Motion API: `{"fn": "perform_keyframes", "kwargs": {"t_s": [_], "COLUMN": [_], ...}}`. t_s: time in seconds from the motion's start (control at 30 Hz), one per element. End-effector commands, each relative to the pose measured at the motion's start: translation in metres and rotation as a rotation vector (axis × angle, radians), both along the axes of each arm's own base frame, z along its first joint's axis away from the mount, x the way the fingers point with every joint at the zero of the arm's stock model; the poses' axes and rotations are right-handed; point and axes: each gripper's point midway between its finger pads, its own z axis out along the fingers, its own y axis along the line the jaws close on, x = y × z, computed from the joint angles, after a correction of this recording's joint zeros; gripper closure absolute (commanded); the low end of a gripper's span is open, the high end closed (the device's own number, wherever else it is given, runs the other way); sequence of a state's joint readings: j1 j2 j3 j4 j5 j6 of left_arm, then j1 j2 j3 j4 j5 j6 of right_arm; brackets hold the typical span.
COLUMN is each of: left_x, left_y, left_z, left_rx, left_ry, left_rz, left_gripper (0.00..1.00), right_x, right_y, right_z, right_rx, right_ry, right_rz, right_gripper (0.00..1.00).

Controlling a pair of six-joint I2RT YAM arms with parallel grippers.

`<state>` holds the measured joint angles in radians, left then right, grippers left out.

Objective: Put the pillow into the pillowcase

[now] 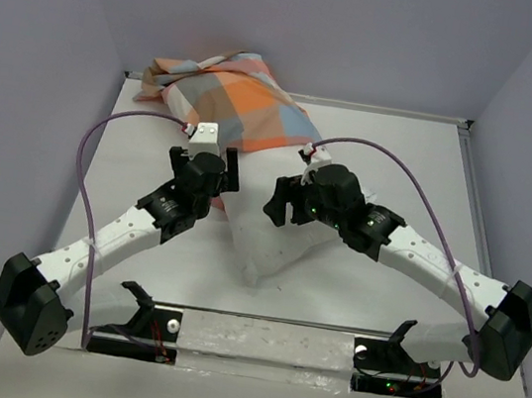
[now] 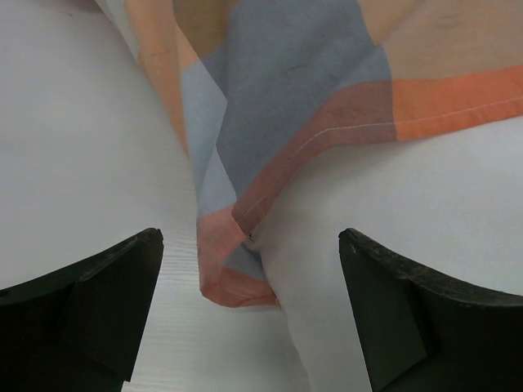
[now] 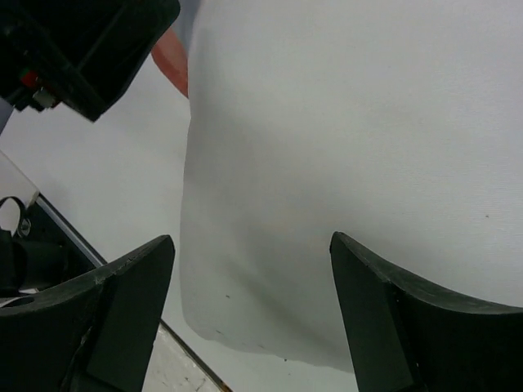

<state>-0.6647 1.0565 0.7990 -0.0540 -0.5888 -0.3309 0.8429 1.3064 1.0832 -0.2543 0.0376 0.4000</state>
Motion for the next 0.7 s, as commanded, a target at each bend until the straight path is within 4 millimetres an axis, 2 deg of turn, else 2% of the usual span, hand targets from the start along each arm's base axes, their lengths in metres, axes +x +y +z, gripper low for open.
{"fn": "perform_keyframes", "kwargs": {"t_s": [0.0,0.2,0.23,0.27,0.3,0.33,0.43,0.47,0.5,0.53,0.57,0.63,0.67], "left_x": [0.022,0.057,0.063,0.071,0.075,0.079,0.082,0.08,0.077,0.069,0.063,0.043,0.029], "left_y": [0.001,0.001,0.002,0.007,0.011,0.01,0.006,-0.003,-0.01,-0.024,-0.032,-0.054,-0.069], "left_z": [0.016,0.022,0.016,0.021,0.019,0.015,0.017,0.021,0.024,0.033,0.039,0.054,0.063], "left_rx": [0.015,0.053,0.079,0.078,0.087,0.085,0.053,0.015,-0.013,-0.064,-0.097,-0.153,-0.198], "left_ry": [-0.018,-0.01,0.006,-0.002,0.007,0.018,0.005,-0.009,-0.017,-0.041,-0.054,-0.081,-0.092], "left_rz": [0.023,0.034,0.037,0.057,0.068,0.065,0.046,0.001,-0.032,-0.103,-0.135,-0.231,-0.294], "left_gripper": [0.01,0.02,0.04,0.08,0.12,0.33,0.78,1.0,1.0,1.0,1.0,1.0,1.0], "right_x": [-0.002,-0.012,-0.014,-0.014,-0.012,-0.011,-0.003,0.003,0.008,0.018,0.02,0.031,0.039], "right_y": [0.011,0.015,0.016,0.015,0.013,0.01,0.004,0.004,0.009,0.005,0.016,0.023,0.035], "right_z": [0.018,0.015,0.012,0.01,0.009,0.006,0.005,-0.003,0.007,-0.01,0.004,0.007,0.006], "right_rx": [0.032,0.053,0.045,0.039,0.031,0.02,-0.035,-0.072,-0.079,-0.163,-0.16,-0.204,-0.219], "right_ry": [-0.063,-0.058,-0.058,-0.056,-0.06,-0.056,-0.083,-0.081,-0.101,-0.087,-0.114,-0.157,-0.172], "right_rz": [0.026,0.061,0.064,0.059,0.046,0.036,0.006,-0.004,-0.014,-0.052,-0.044,-0.075,-0.074], "right_gripper": [0.18,0.18,0.18,0.18,0.18,0.17,0.13,0.11,0.1,0.09,0.08,0.04,0.02]}}
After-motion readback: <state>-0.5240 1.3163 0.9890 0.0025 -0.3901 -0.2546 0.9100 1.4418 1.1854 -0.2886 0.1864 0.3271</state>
